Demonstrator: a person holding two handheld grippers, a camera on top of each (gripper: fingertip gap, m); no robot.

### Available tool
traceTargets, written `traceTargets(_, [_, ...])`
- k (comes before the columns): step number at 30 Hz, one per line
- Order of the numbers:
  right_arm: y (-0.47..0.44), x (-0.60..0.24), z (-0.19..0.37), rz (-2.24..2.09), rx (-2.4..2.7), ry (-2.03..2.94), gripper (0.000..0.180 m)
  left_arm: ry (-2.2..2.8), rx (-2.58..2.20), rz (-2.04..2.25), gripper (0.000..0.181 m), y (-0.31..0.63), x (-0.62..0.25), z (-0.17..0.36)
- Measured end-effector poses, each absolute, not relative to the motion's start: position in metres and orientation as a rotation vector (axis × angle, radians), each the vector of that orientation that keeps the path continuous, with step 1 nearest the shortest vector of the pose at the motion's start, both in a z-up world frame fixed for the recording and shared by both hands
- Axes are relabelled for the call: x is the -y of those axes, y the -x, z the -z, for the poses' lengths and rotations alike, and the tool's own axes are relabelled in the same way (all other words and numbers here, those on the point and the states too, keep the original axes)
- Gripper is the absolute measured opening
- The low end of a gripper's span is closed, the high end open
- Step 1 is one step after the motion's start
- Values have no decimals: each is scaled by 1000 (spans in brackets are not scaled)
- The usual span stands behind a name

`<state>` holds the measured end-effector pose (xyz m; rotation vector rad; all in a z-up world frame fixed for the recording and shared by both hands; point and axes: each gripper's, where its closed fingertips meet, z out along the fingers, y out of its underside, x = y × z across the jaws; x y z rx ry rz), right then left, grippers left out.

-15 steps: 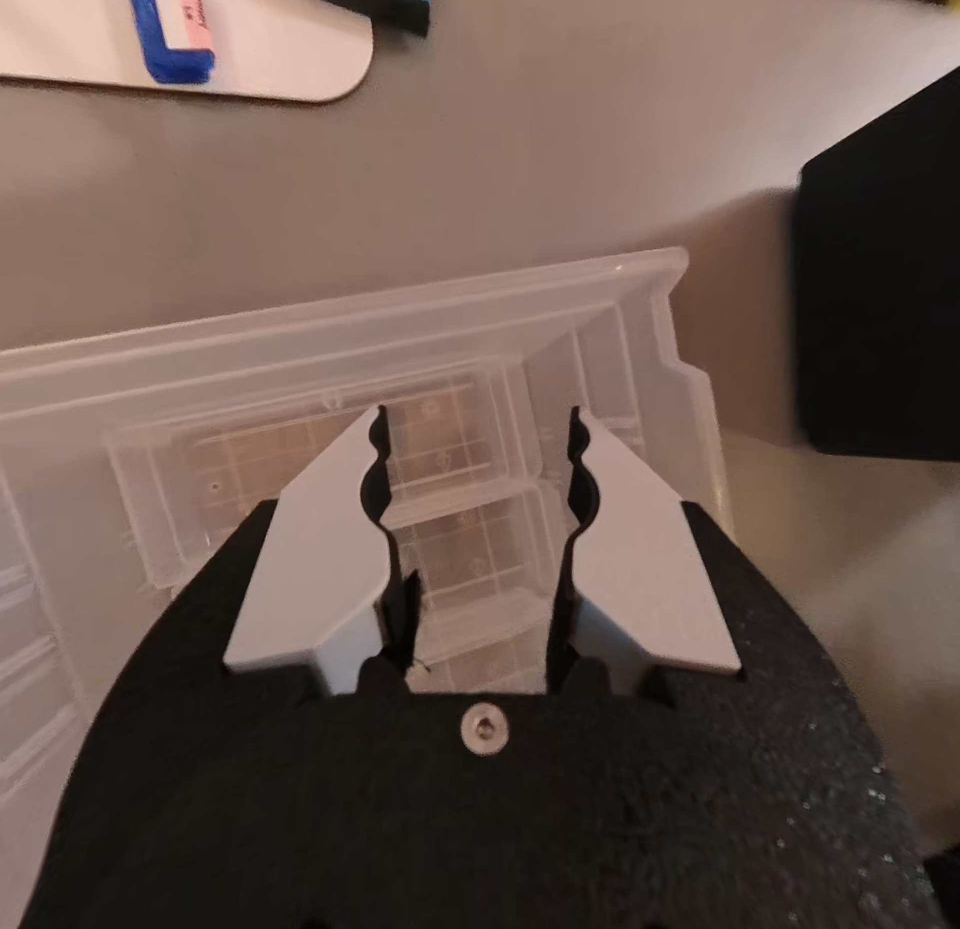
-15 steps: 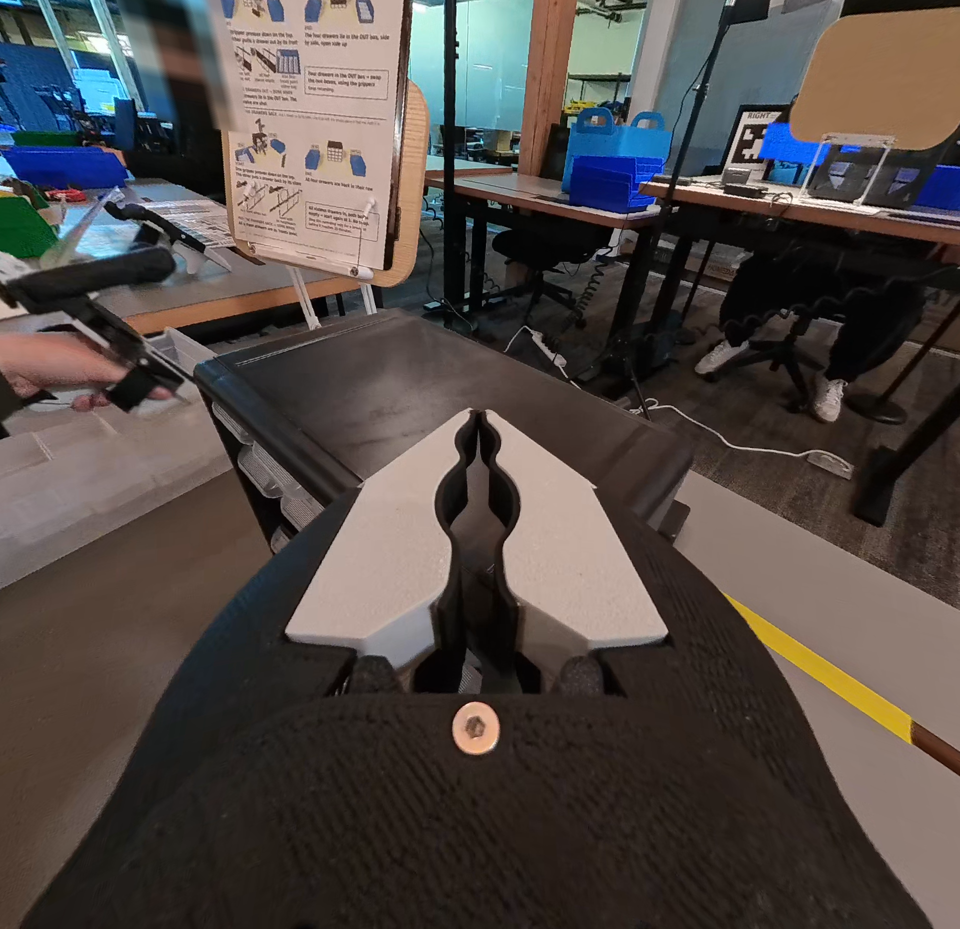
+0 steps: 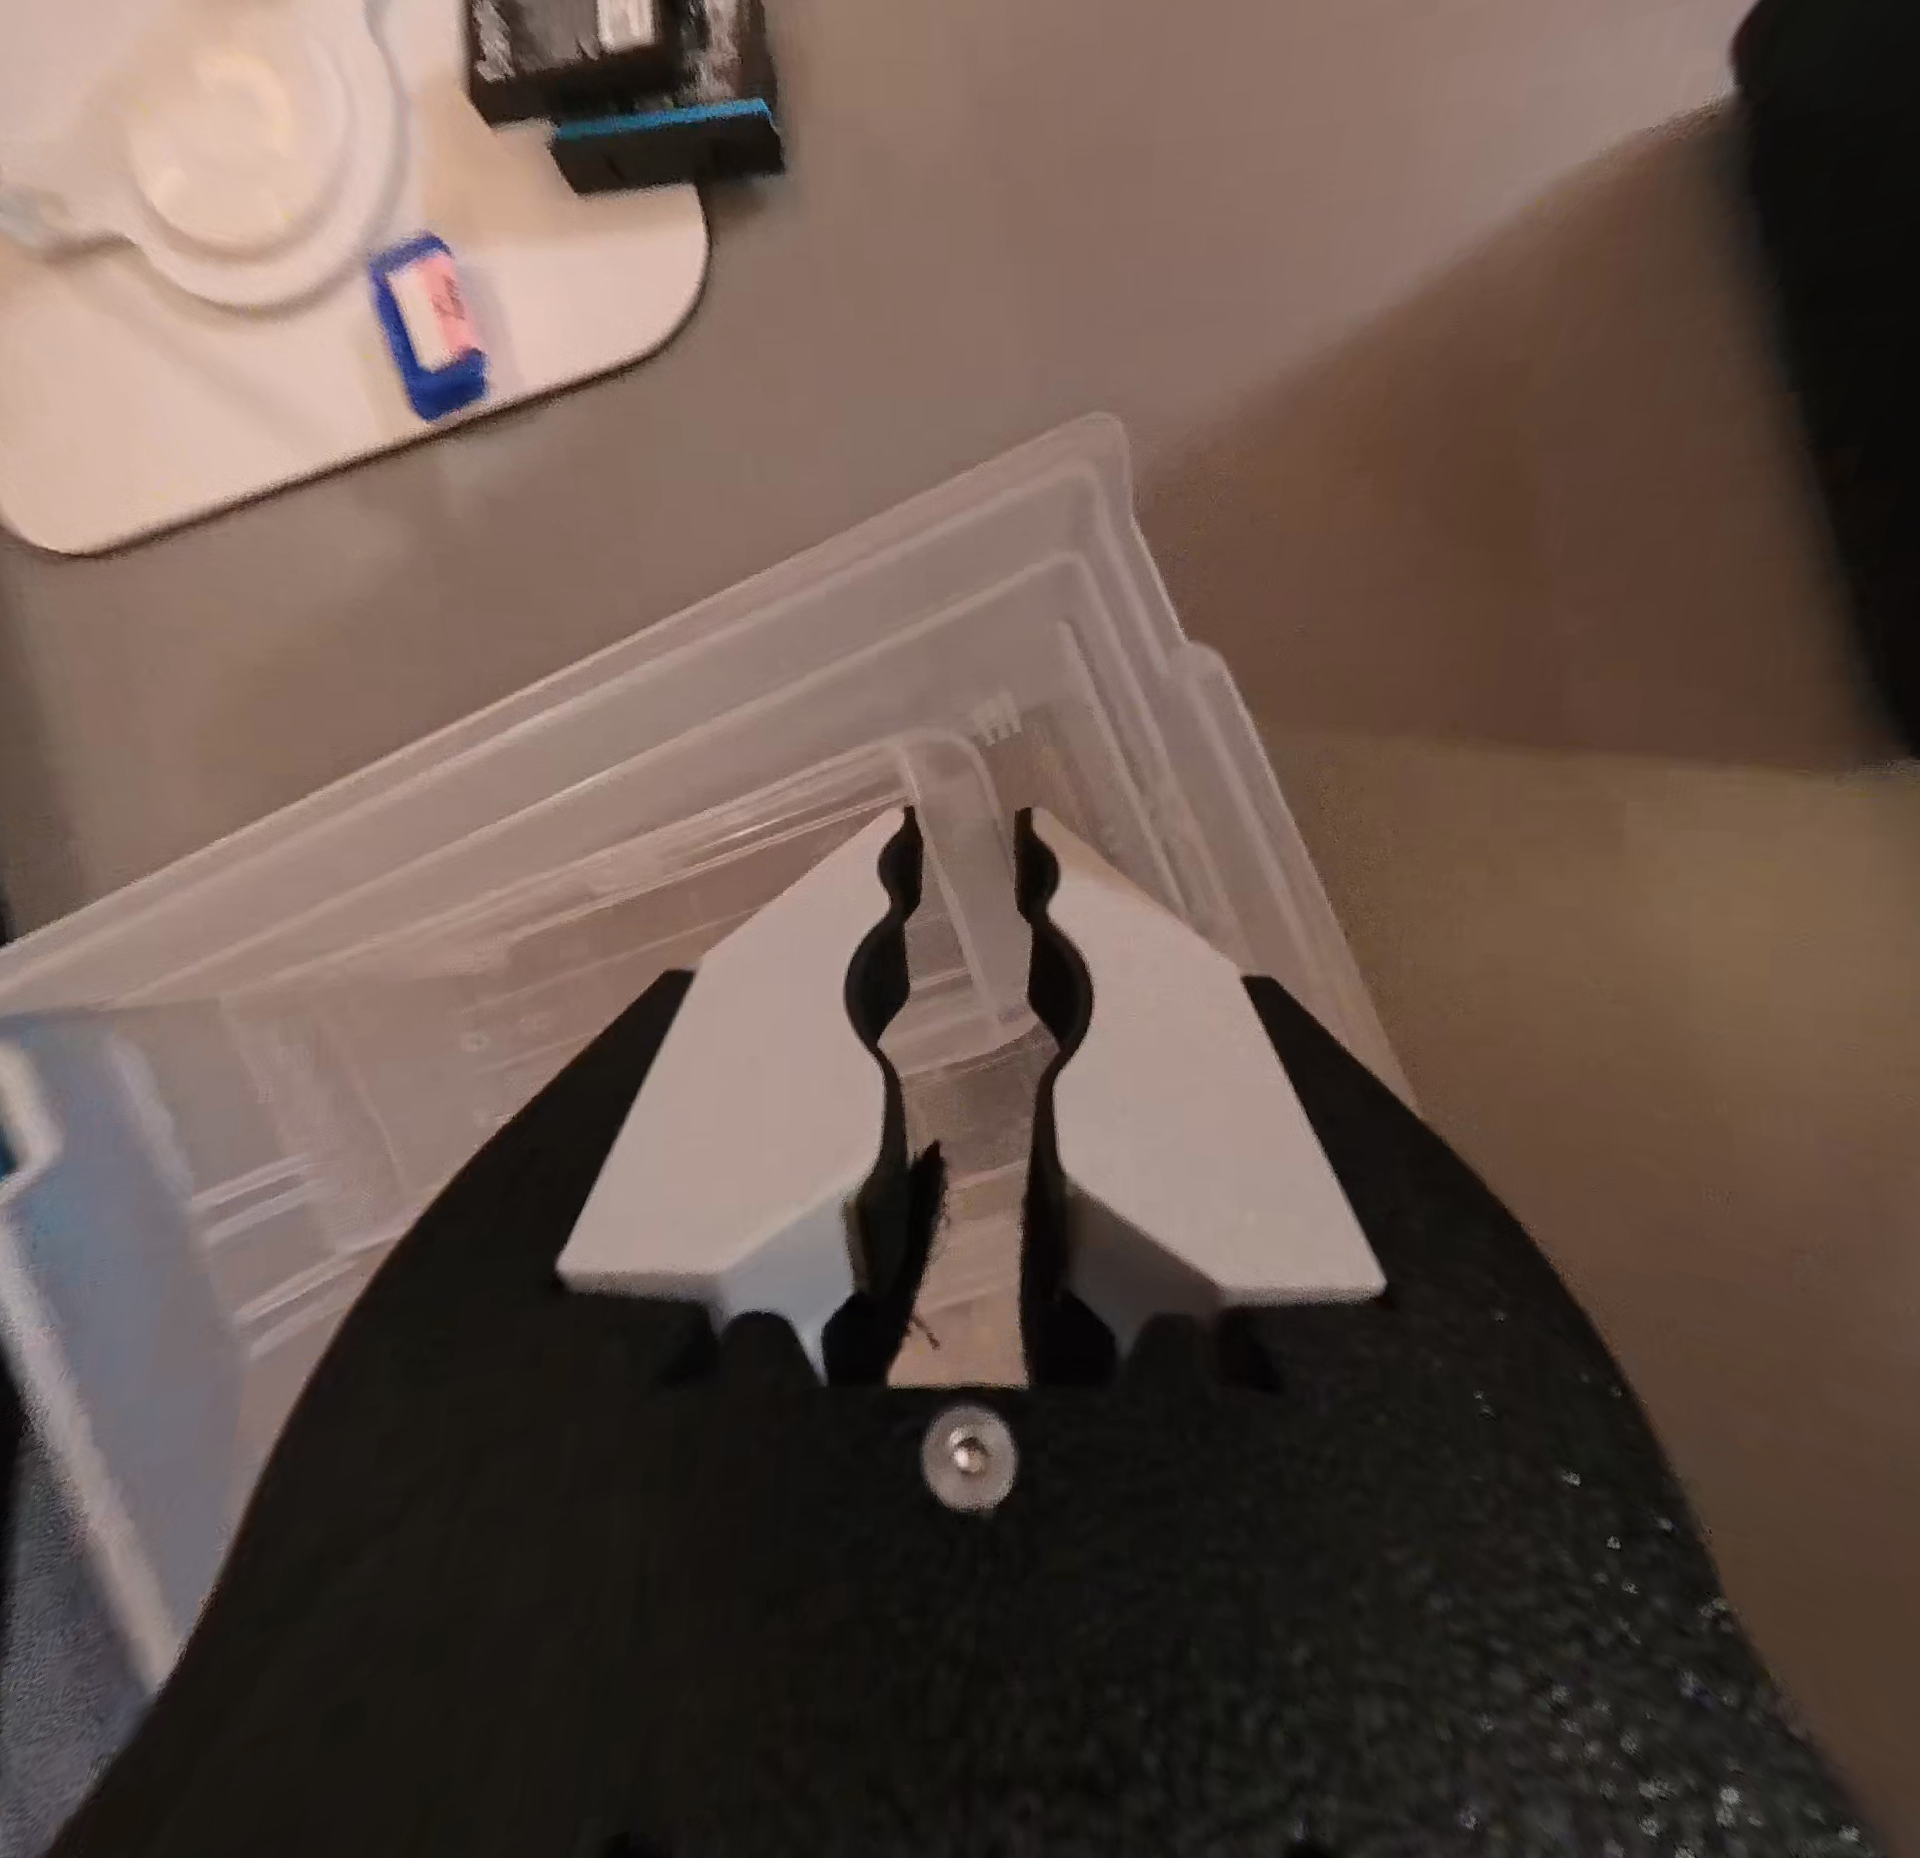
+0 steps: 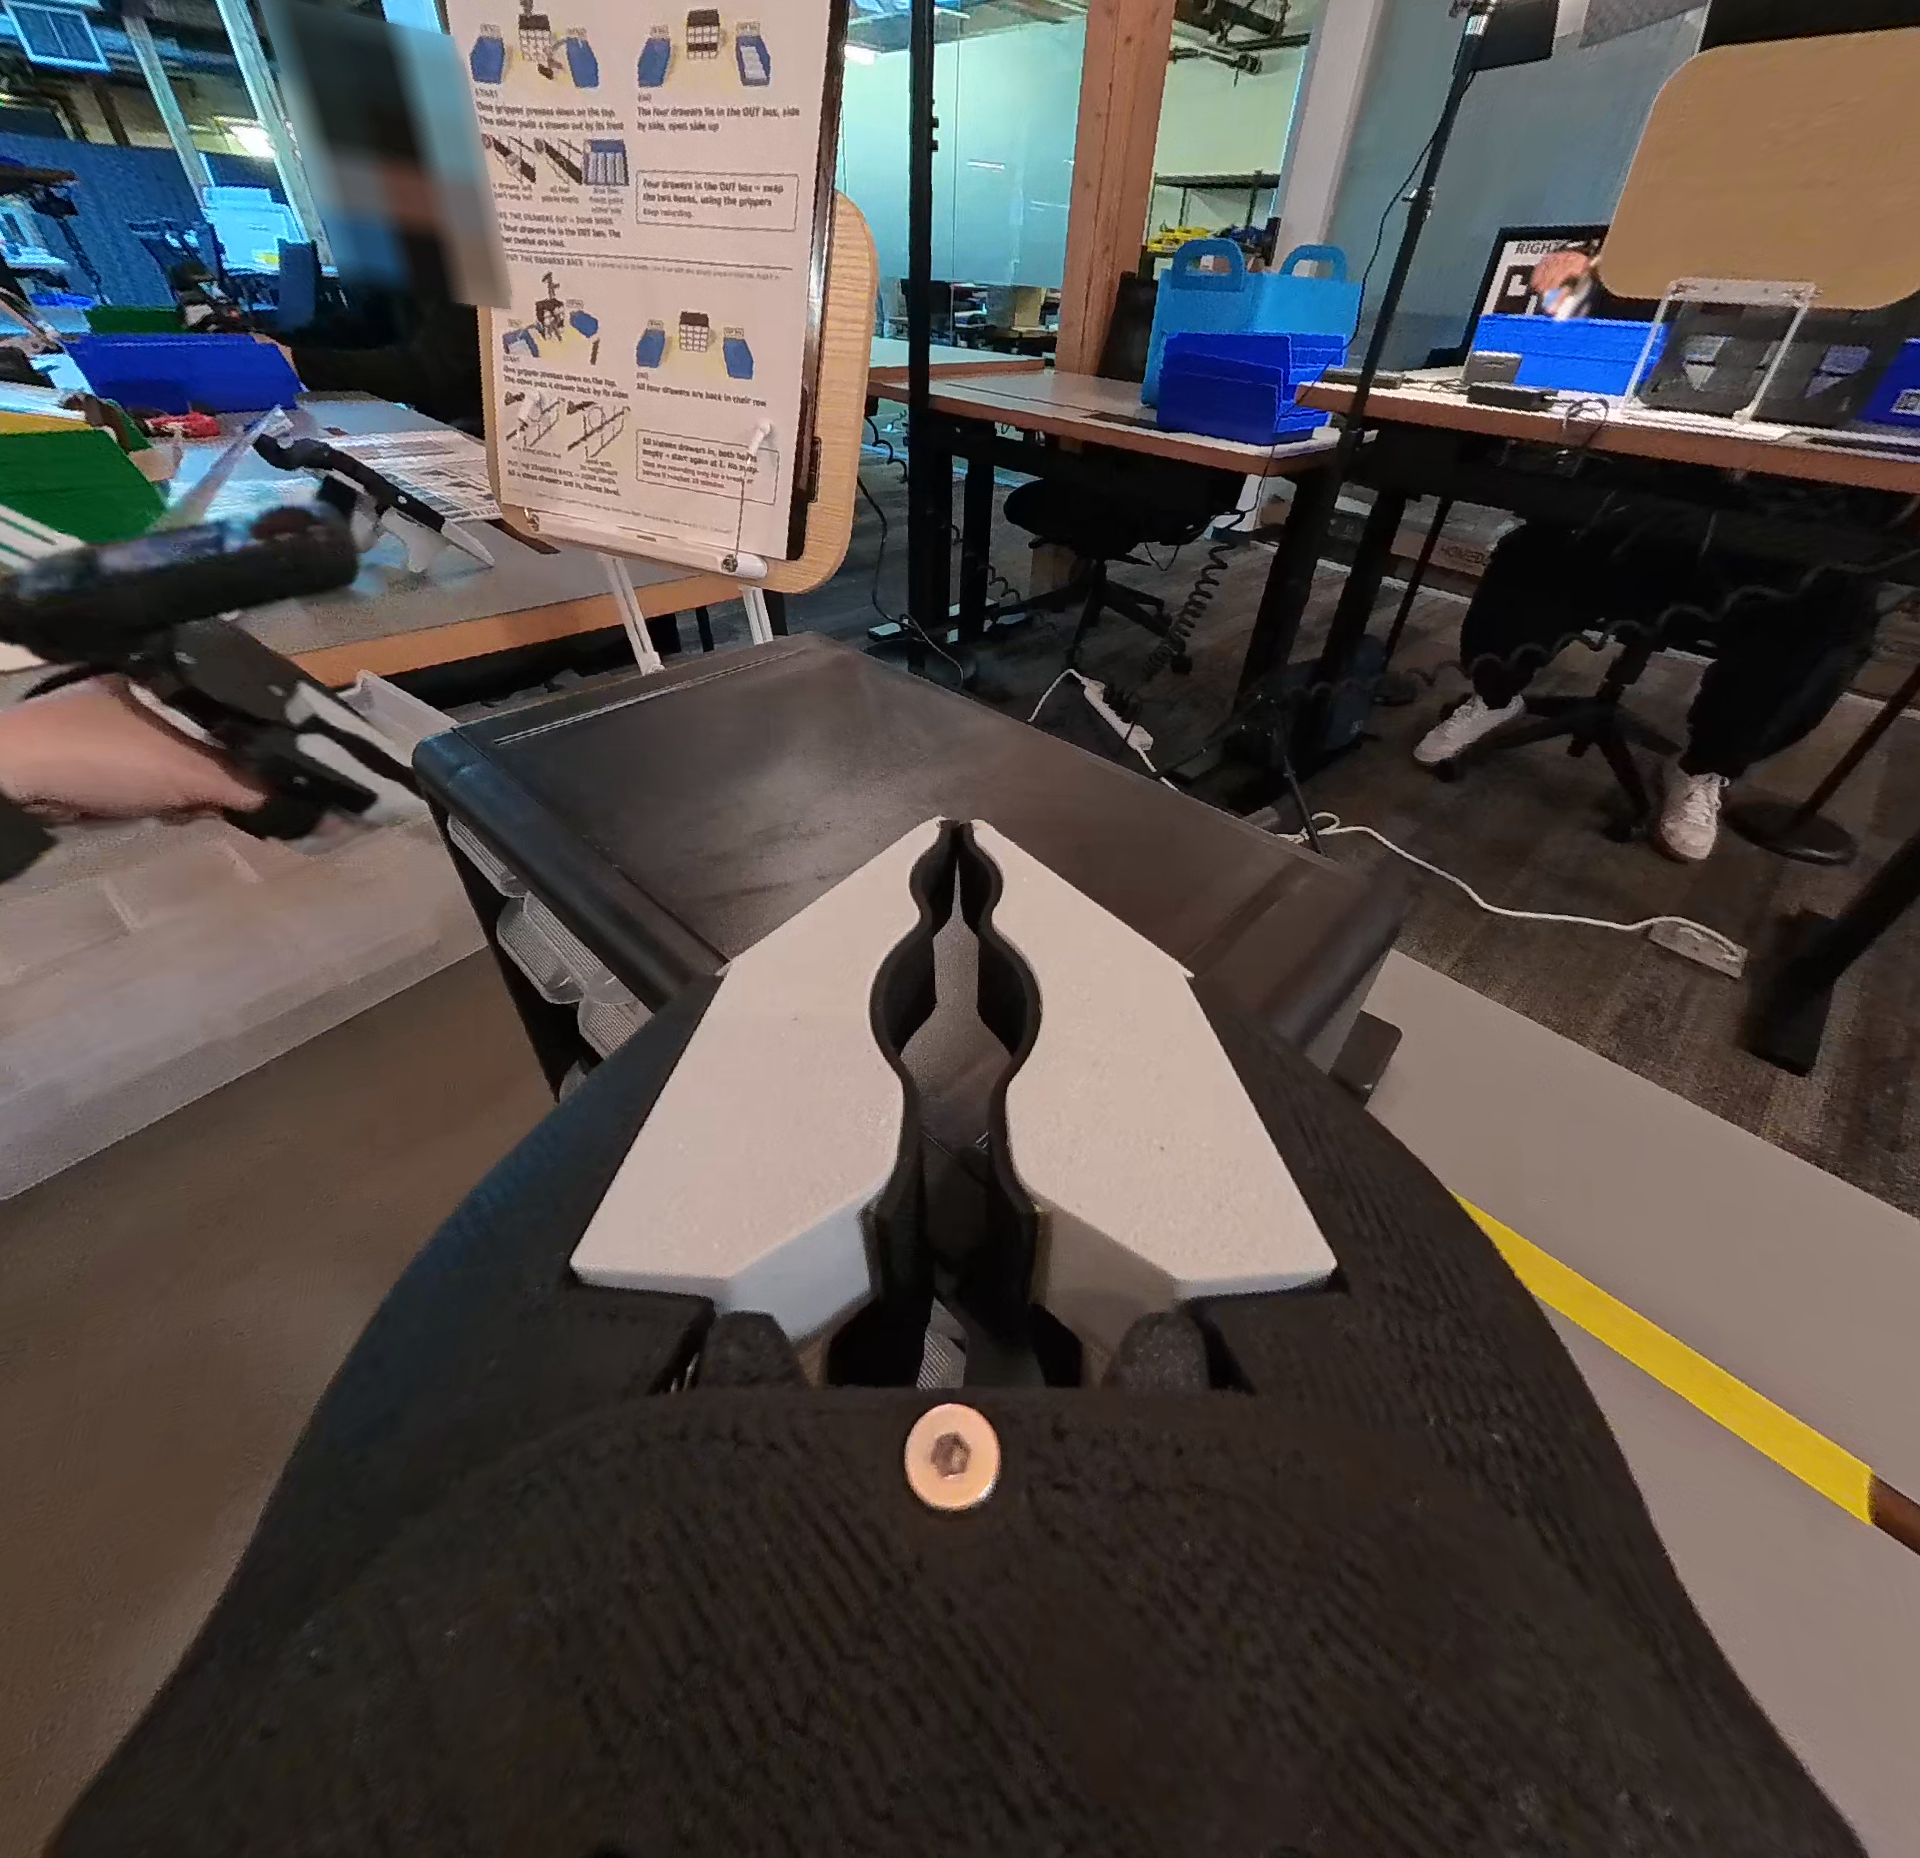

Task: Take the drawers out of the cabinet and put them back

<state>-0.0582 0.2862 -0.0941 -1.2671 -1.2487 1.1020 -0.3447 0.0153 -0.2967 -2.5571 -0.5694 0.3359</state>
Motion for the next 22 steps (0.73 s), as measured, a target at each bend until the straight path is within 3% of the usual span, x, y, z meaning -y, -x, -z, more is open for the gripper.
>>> traceTargets(1, [58,-286,94,-1103,1249,1267,0,2551,539,-404,14,346,-9,288])
traceTargets(8, [58,-286,93,-1130,1240,1264,0,2421,284,-773,11,320,30,199])
traceTargets(13, [58,-286,93,-1126,1238,1265,0,2330,-229,-615,11,208,-1,146])
traceTargets(18, [58,-286,93,-1132,1237,1263,0,2310,-967,-92,11,51,-9,177])
traceTargets(22, [57,-286,92,-1142,1238,1259,0,2414,-1184,121,11,13,-10,226])
